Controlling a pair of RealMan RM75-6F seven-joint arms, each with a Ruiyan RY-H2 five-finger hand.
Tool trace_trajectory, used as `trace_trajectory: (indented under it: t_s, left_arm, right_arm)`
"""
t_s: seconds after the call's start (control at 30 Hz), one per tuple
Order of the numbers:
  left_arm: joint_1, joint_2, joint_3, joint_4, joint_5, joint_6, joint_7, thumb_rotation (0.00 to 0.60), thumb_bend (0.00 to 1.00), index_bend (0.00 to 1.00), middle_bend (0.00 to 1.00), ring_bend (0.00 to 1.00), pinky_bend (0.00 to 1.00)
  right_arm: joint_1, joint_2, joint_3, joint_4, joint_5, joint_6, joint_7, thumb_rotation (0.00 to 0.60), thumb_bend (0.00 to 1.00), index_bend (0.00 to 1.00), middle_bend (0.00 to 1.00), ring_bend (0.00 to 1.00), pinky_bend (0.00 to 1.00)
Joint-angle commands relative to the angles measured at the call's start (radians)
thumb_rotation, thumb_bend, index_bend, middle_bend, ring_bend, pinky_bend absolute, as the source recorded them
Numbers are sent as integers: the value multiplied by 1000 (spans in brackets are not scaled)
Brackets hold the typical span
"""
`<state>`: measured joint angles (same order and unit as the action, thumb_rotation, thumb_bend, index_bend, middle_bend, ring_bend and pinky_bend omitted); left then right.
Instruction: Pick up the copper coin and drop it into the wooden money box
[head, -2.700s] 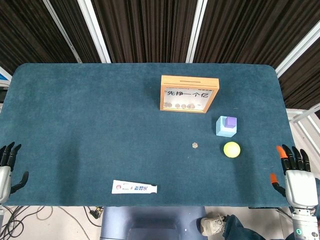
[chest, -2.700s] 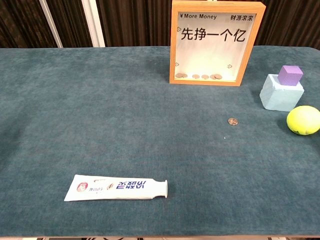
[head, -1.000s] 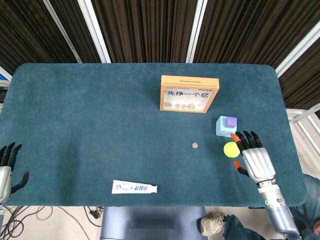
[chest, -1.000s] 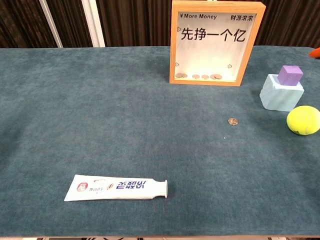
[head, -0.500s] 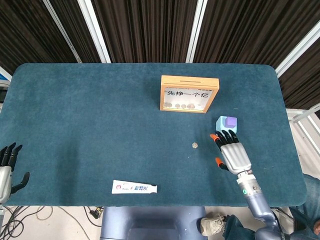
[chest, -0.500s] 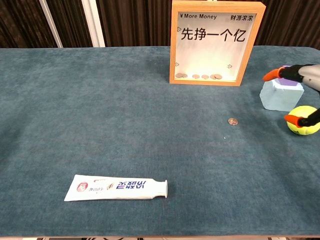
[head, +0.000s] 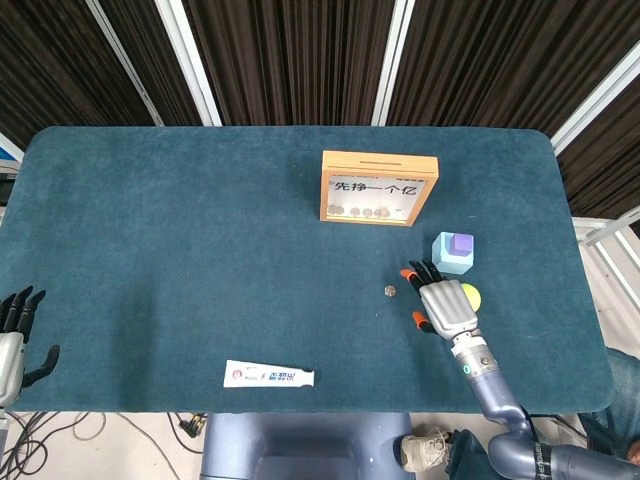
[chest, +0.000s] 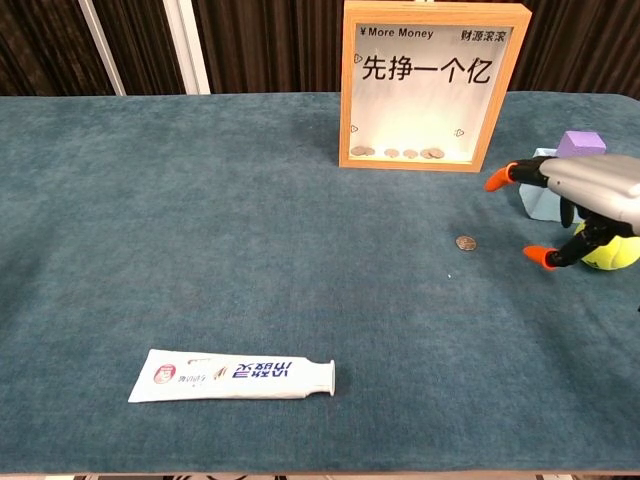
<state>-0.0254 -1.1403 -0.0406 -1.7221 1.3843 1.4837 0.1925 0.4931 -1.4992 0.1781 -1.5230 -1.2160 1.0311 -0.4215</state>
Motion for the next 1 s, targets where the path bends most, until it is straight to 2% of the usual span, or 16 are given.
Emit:
trace_trajectory:
  t_s: [0.03,0.3,0.57,1.0]
  left_arm:
    - [0,0,0,0,0,0,-1,600,362,87,2,0,0]
    - [-1,2,1,-2,-4,-4,-1,600,362,87,2,0,0]
    - [-2,4,1,-5,-8,-7,-2,600,362,87,2,0,0]
    - [-3,6,1,-6,-11,-9,-2,600,362,87,2,0,0]
  right_arm:
    - [14,-17,0,20,9,-8,1,600,428,213,106,81,534]
    - [47,-59,0,82,21,-24,9,600,429,247,114,96,630]
    - [68,-85,-3,131,35,-36,15,600,428,341,114,96,711]
    - [101,-127,-7,199,40,-51,30,600,428,383,114,96,801]
